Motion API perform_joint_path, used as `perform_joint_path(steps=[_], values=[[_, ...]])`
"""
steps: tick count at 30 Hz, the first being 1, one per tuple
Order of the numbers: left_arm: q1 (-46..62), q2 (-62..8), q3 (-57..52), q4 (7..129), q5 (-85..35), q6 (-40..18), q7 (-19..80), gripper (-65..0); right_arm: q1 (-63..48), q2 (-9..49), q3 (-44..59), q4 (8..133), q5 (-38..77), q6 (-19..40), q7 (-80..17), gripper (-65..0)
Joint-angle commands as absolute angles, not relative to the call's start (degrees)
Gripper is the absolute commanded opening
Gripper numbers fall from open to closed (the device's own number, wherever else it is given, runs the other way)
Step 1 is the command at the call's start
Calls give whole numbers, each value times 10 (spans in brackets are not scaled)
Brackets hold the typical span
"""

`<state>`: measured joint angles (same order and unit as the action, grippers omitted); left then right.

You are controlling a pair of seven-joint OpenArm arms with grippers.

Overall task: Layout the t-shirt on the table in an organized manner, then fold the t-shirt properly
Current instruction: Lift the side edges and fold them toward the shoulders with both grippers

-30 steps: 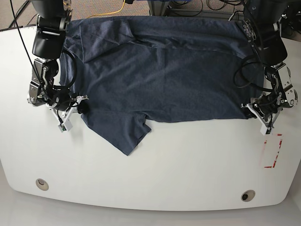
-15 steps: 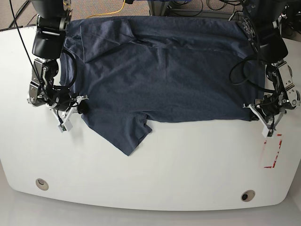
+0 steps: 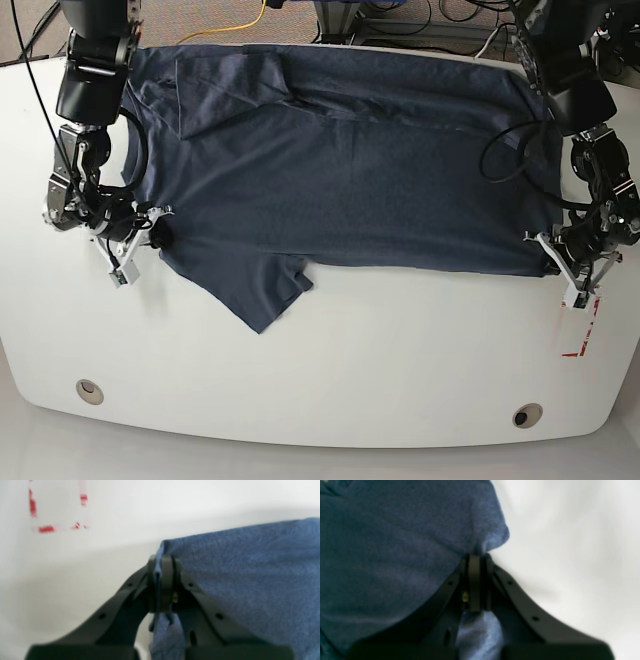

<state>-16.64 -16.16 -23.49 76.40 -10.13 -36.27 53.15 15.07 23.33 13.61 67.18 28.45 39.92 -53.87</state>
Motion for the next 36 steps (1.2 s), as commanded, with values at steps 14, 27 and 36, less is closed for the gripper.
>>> perform_joint_path(steps=[14,27,36], values=[[-122,-173,-240,880,-103,-400,592,-650,94,240,185,849,351,400,-634,-650],[-30,-185,-240,925,-103,-400,593,-650,-24,214,270,999,391,400,-712,-650],[8,-196,-237,923,-103,-400,592,-650,-92,201,282,1043,393,400,-719,-650]])
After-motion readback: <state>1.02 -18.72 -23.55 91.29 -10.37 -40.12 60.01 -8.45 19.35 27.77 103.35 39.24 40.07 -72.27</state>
